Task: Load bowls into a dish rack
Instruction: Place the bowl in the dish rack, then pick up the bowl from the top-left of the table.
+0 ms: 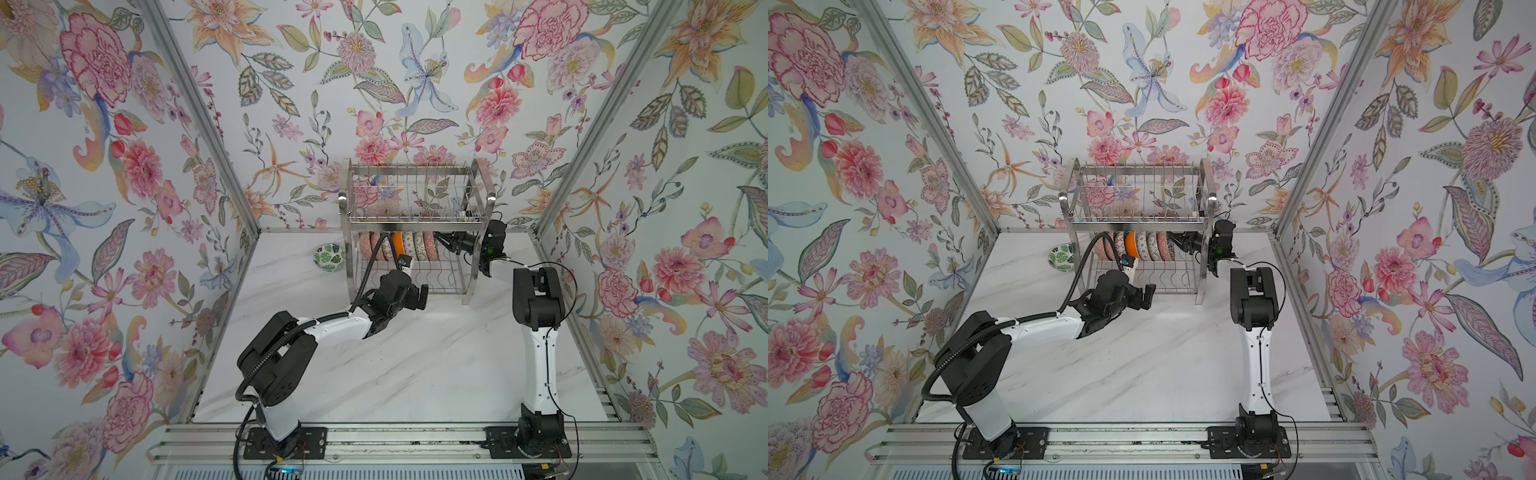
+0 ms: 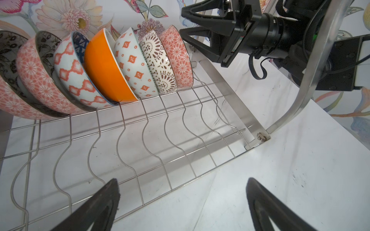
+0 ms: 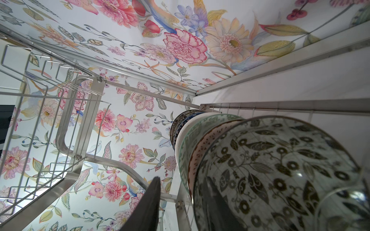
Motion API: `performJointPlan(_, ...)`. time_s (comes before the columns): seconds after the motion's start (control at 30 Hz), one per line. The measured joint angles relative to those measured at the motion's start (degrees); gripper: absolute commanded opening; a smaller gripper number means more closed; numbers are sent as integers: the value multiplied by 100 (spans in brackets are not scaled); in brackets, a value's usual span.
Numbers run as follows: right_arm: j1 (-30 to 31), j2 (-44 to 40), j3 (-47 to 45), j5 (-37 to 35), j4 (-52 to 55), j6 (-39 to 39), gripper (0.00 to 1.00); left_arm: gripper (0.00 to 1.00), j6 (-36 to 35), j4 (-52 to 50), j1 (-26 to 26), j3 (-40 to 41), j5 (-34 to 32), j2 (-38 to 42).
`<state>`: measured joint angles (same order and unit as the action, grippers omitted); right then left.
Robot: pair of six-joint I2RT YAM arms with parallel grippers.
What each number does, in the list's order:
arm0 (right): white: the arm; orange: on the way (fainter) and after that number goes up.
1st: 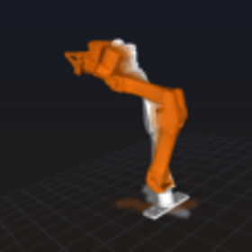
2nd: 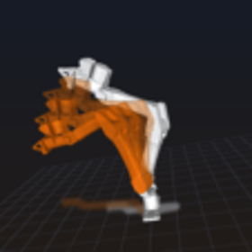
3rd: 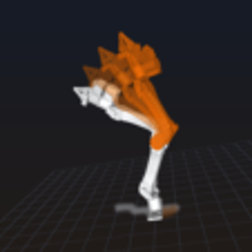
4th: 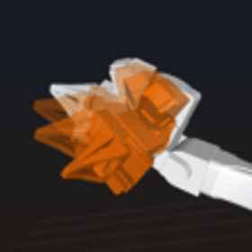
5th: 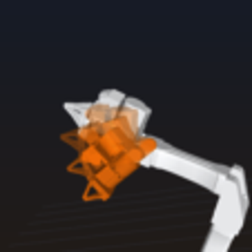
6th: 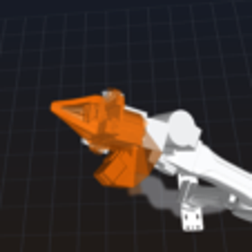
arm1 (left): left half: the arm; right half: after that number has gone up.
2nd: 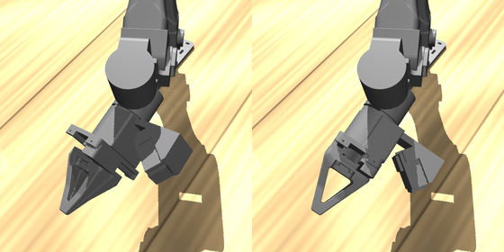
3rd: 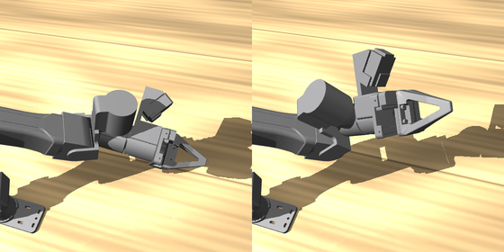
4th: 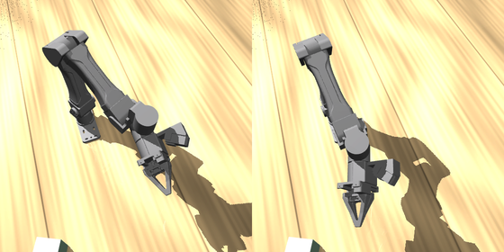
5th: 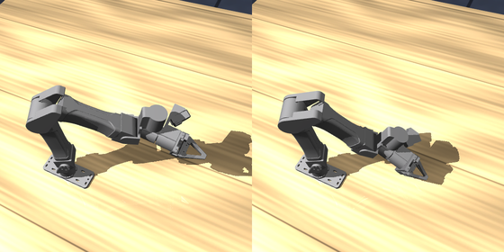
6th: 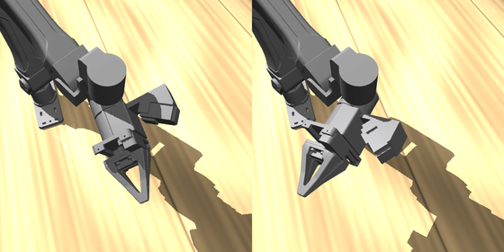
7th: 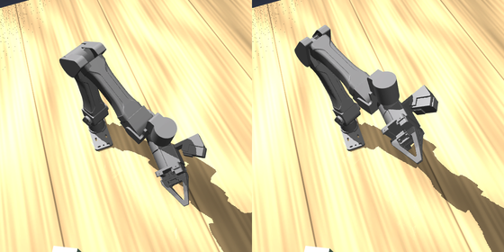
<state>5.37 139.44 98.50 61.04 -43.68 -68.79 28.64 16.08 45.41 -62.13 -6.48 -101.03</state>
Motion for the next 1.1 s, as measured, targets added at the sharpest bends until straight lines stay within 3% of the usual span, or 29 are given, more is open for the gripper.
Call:
performJointPlan(0.4,-361,-573,-695,-2,-48,2,45,99,-247,-245,4,0,-214,247)
performJointPlan(0.73,-866,-1464,-1526,-57,-11,299,56,99,-704,-625,7,409,-903,811)
performJointPlan(0.97,-1318,-2144,-2225,-310,769,916,75,99,-898,-765,4,918,-1220,1464)
performJointPlan(1.1,-1537,-2782,-2402,-691,1888,1687,95,99,-892,-905,0,1108,-1394,1832)
